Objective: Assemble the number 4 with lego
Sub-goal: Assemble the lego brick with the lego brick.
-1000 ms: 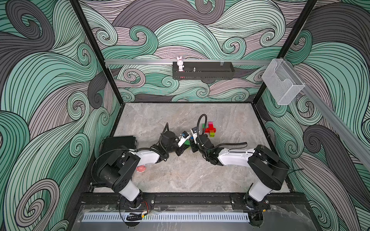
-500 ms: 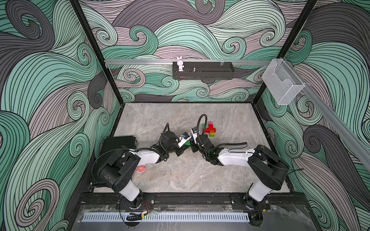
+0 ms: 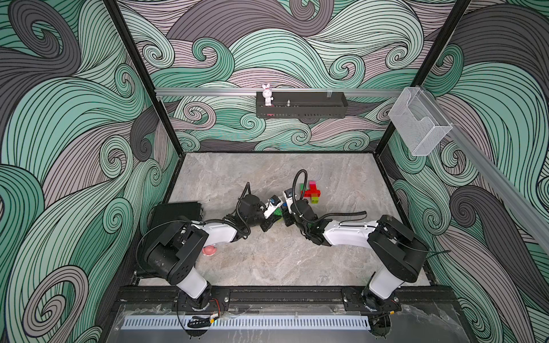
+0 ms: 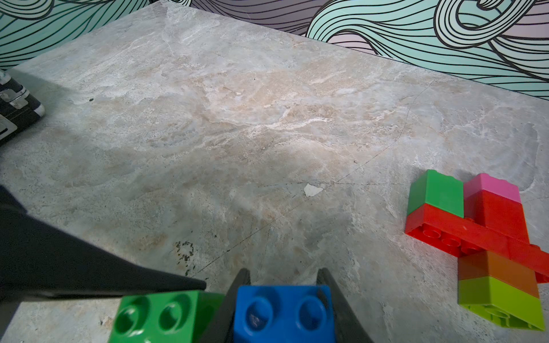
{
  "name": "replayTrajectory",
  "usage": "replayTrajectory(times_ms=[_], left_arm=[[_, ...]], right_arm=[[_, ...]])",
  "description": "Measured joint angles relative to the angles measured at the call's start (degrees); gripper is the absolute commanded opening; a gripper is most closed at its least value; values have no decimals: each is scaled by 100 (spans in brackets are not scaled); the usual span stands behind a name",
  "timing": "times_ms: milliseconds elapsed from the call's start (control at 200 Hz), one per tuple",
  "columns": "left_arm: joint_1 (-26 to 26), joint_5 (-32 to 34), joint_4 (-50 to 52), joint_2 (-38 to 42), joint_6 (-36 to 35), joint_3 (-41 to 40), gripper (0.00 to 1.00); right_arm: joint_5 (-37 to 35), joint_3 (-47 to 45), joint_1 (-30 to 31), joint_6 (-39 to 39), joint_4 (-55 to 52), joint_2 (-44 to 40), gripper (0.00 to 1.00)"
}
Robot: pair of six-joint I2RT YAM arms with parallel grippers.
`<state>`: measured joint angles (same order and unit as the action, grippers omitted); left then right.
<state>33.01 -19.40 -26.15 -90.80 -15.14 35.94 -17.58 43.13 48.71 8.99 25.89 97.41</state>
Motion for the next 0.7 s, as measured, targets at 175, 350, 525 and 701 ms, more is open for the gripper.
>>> replayTrajectory(times_ms=[175, 350, 525, 701], left_arm=[[-70, -170, -46, -50, -2, 0, 0], [-98, -378, 4, -162, -289, 59, 0], [-103, -404, 127, -168, -393, 114, 0], [-103, -407, 264, -186, -385, 192, 0]], right_arm=[[0, -11, 0, 0, 22, 0, 0], [2, -15, 0, -2, 31, -2, 0], [0, -20, 0, 0, 33, -4, 0], [0, -37, 0, 2, 74, -11, 0]])
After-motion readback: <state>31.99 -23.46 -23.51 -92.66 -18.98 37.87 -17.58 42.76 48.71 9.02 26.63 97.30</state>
